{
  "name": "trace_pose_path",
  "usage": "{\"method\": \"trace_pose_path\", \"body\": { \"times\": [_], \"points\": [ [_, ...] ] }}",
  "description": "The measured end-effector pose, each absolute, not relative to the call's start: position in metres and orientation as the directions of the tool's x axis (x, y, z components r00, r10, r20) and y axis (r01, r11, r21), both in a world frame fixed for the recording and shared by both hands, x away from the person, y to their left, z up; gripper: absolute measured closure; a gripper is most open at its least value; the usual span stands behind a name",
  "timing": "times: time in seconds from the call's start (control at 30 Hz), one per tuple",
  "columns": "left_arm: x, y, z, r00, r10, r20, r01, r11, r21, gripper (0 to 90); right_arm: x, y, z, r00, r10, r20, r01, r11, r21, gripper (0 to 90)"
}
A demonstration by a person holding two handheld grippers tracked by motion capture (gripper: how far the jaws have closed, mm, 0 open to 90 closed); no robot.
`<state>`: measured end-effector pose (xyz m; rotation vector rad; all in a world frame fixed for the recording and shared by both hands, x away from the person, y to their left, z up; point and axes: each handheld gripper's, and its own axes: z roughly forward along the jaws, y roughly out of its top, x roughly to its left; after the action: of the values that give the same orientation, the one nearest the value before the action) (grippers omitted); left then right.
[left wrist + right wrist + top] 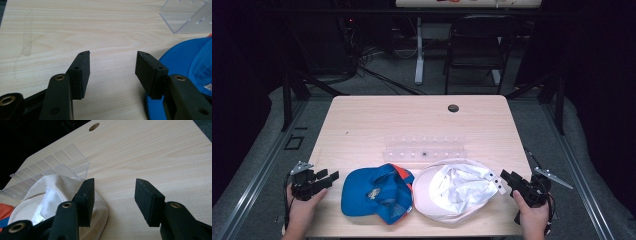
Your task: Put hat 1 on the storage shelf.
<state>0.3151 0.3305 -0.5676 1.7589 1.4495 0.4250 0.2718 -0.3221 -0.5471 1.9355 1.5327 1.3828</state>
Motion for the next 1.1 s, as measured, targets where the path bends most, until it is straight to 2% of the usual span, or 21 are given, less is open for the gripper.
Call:
{"method": "trace_pose_path", "body": {
  "times": [0.37,0.57,0.7,0.9,0.97,1.0,1.1],
  "points": [
    [0.318,0.321,-0.561,0.319,0.924,-0.21,0.647,-0.051,0.761,46.2,0.263,-0.325,-0.54,-0.087,0.849,0.521,0.597,-0.374,0.709,50.8],
    [0.324,0.312,-0.56,0.342,0.92,-0.19,0.639,-0.079,0.765,46.2,0.256,-0.32,-0.524,-0.133,0.865,0.483,0.605,-0.315,0.731,50.2],
    [0.327,0.308,-0.56,0.352,0.917,-0.188,0.641,-0.09,0.763,46.3,0.258,-0.32,-0.511,-0.135,0.84,0.525,0.633,-0.334,0.698,50.1],
    [0.328,0.301,-0.561,0.37,0.91,-0.186,0.634,-0.101,0.767,46.3,0.269,-0.309,-0.492,-0.152,0.887,0.435,0.725,-0.199,0.659,50.1],
    [0.328,0.301,-0.561,0.376,0.908,-0.183,0.632,-0.106,0.768,46.3,0.27,-0.308,-0.49,-0.157,0.891,0.427,0.73,-0.186,0.658,51.0],
    [0.328,0.3,-0.561,0.375,0.908,-0.185,0.63,-0.104,0.77,46.3,0.272,-0.306,-0.485,-0.164,0.887,0.431,0.734,-0.182,0.655,55.9],
    [0.327,0.3,-0.561,0.378,0.908,-0.183,0.633,-0.109,0.766,46.3,0.274,-0.303,-0.479,-0.186,0.89,0.417,0.724,-0.163,0.67,56.4]
  ]
}}
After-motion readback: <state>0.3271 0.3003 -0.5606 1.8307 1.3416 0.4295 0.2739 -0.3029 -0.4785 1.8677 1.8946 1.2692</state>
